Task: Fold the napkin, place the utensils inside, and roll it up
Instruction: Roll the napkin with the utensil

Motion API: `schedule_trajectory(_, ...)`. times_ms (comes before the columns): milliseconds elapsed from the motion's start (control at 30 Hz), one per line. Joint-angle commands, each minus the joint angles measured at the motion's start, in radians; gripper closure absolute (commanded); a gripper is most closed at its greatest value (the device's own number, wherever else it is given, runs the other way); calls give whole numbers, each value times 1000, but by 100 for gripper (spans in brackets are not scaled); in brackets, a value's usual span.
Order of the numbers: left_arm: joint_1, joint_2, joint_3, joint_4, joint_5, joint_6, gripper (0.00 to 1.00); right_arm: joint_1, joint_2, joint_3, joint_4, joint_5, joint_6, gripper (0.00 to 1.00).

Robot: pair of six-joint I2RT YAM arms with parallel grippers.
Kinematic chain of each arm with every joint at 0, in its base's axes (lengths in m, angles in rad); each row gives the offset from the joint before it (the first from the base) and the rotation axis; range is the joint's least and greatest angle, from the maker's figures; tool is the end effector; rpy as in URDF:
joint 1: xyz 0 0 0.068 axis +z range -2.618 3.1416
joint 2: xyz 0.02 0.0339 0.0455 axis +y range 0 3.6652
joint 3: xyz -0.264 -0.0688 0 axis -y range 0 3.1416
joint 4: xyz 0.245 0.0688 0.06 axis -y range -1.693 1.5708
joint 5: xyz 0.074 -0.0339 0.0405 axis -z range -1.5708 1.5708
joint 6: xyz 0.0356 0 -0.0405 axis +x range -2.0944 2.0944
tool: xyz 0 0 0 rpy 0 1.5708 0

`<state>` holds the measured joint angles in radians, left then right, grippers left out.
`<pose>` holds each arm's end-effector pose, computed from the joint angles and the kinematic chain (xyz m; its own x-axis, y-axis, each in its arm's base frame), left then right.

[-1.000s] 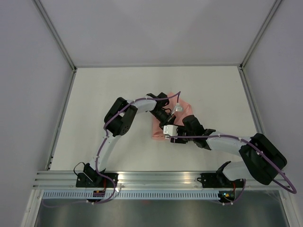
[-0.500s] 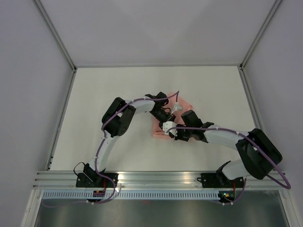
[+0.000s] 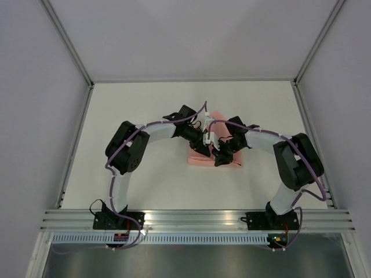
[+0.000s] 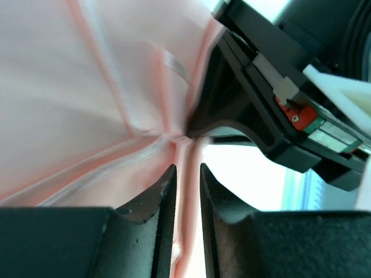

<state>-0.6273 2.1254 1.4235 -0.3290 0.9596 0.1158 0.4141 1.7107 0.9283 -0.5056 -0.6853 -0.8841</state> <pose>0.3338 -0.2780 0.1446 -0.6115 0.5252 -0.5918 0.7534 0.1579 -0.6384 0.2667 0.1418 0.1472 -0.1914 -0.7381 -0.6469 -0.9799 0.1055 0.1695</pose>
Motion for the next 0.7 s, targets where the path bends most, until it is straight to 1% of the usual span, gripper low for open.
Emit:
schedule_trajectory(0, 12, -158, -84, 241, -118, -105, 73, -37, 124, 87, -226, -109, -117, 86)
schedule_trajectory(33, 14, -185, -115, 281, -149, -105, 73, -43, 174, 111, -288, -121, -133, 86)
schedule_trajectory(67, 14, -214, -179, 321, -171, -111, 73, -50, 199, 154, -315, -129, -142, 87)
schedule_trajectory(100, 15, -241, -211, 365, -223, -146, 73, -63, 220, 173, -339, -143, -165, 87)
schedule_trajectory(133, 14, -296, -245, 451, -254, -157, 73, -69, 260, 188, -381, -152, -173, 87)
schedule_trajectory(167, 14, -323, -318, 494, -278, -163, 74, -78, 280, 220, -401, -158, -182, 87)
schedule_trajectory(200, 14, -350, -360, 543, -342, -180, 74, -90, 297, 234, -418, -169, -188, 87)
schedule_trajectory(233, 12, -408, -400, 646, -373, -191, 74, -96, 326, 248, -450, -175, -203, 87)
schedule_trajectory(267, 12, -432, -475, 686, -436, -197, 74, -103, 342, 273, -465, -180, -208, 87)
schedule_trajectory(300, 9, -461, -512, 737, -476, -205, 74, -113, 354, 282, -481, -181, -214, 87)
schedule_trajectory(333, 5, -488, -552, 825, -510, -206, 73, -116, 377, 297, -500, -186, -222, 87)
schedule_trajectory(367, 0, -534, -627, 872, -548, -206, 73, -121, 386, 302, -507, -184, -220, 87)
schedule_trajectory(433, -35, -564, -673, 900, -611, -165, 71, -132, 409, 308, -511, -180, -217, 87)
schedule_trajectory(467, -78, -581, -693, 895, -674, -139, 71, -133, 415, 316, -511, -177, -208, 87)
schedule_trajectory(500, -104, -584, -701, 891, -712, -69, 71, -136, 428, 317, -511, -175, -207, 87)
schedule_trajectory(567, -158, -582, -710, 887, -781, -7, 71, -139, 441, 325, -517, -172, -205, 87)
schedule_trajectory(600, -210, -573, -710, 884, -855, 54, 70, -144, 448, 329, -525, -174, -208, 87)
schedule_trajectory(633, -233, -568, -712, 887, -884, 85, 70, -146, 457, 333, -536, -174, -208, 87)
schedule_trajectory(667, -277, -561, -716, 893, -942, 116, 70, -149, 460, 337, -537, -175, -205, 87)
